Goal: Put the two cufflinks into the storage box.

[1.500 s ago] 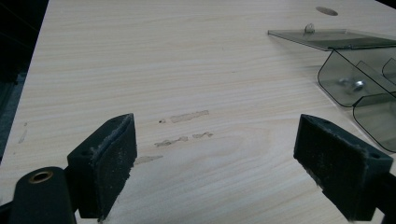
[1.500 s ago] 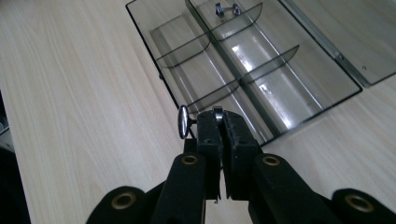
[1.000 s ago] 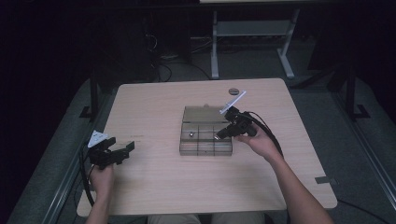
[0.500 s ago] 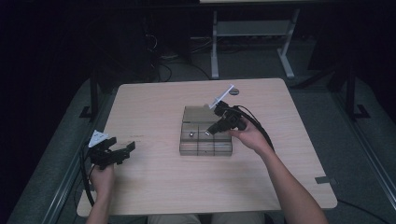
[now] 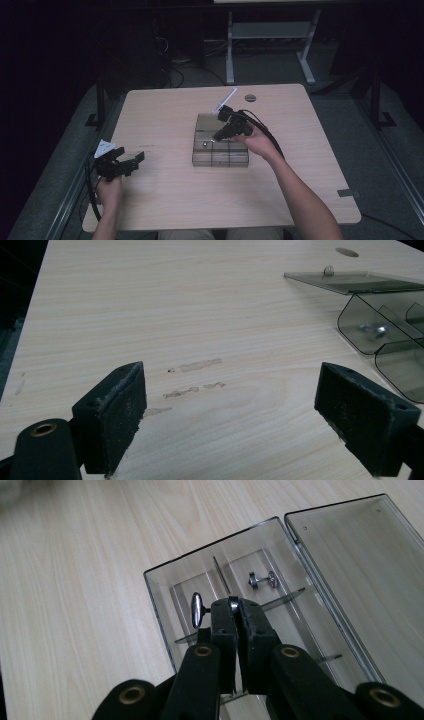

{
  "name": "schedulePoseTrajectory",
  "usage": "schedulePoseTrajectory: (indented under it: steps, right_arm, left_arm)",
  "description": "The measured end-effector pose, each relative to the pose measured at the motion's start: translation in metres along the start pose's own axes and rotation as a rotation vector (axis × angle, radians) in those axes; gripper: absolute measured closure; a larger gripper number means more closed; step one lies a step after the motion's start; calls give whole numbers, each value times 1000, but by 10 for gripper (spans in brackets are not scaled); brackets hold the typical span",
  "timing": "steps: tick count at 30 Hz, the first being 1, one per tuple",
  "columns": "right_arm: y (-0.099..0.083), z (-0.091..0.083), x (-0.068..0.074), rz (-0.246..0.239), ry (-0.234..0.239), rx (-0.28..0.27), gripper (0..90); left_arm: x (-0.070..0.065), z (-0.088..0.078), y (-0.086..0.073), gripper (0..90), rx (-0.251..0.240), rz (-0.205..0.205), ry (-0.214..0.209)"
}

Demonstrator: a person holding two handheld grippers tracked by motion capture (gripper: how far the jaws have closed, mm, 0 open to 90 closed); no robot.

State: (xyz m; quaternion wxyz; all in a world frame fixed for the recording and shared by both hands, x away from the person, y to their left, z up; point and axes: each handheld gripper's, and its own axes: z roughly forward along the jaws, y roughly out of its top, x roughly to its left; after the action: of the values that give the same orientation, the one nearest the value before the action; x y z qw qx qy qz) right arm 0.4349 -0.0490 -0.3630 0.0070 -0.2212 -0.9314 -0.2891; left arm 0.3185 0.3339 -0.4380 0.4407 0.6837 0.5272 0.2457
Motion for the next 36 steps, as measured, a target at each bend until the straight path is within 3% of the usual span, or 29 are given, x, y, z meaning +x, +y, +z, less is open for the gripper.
schedulePoseTrajectory:
  steps: [16,36]
  right_arm:
    - [9,36,-10,32,14,28,858]
    - [12,60,-20,91,1,43,857]
  left_arm:
    - [1,-1,0,129,2,-3,2]
    - [2,-1,0,129,2,-7,4]
